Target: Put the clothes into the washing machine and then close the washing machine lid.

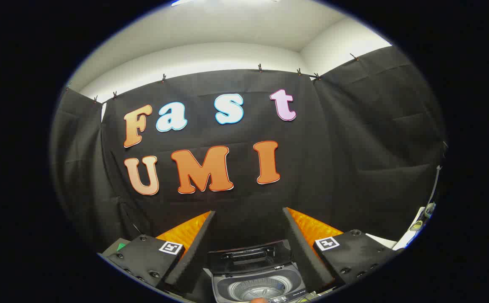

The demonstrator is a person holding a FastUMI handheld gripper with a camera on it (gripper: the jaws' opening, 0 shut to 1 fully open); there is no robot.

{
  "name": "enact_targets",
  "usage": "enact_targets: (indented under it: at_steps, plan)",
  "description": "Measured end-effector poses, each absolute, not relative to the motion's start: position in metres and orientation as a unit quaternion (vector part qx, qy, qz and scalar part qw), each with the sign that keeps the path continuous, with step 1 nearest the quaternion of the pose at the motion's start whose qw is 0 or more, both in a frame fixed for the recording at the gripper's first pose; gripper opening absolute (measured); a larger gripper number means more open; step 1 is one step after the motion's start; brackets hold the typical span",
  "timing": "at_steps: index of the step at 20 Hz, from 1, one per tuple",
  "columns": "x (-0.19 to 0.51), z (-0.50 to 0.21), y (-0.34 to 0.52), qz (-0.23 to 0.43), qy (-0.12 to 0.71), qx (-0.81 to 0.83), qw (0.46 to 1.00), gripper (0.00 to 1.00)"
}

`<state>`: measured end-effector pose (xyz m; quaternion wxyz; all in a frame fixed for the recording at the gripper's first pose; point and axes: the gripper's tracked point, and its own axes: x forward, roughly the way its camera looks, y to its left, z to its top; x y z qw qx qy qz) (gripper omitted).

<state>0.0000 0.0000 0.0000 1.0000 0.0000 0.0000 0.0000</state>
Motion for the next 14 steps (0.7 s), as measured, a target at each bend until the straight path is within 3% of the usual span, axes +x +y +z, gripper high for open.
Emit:
enact_targets:
  at_steps: [14]
  plan:
    - [-0.007,0.001,-0.008,-0.004,-0.001,0.002,1.0,0.98]
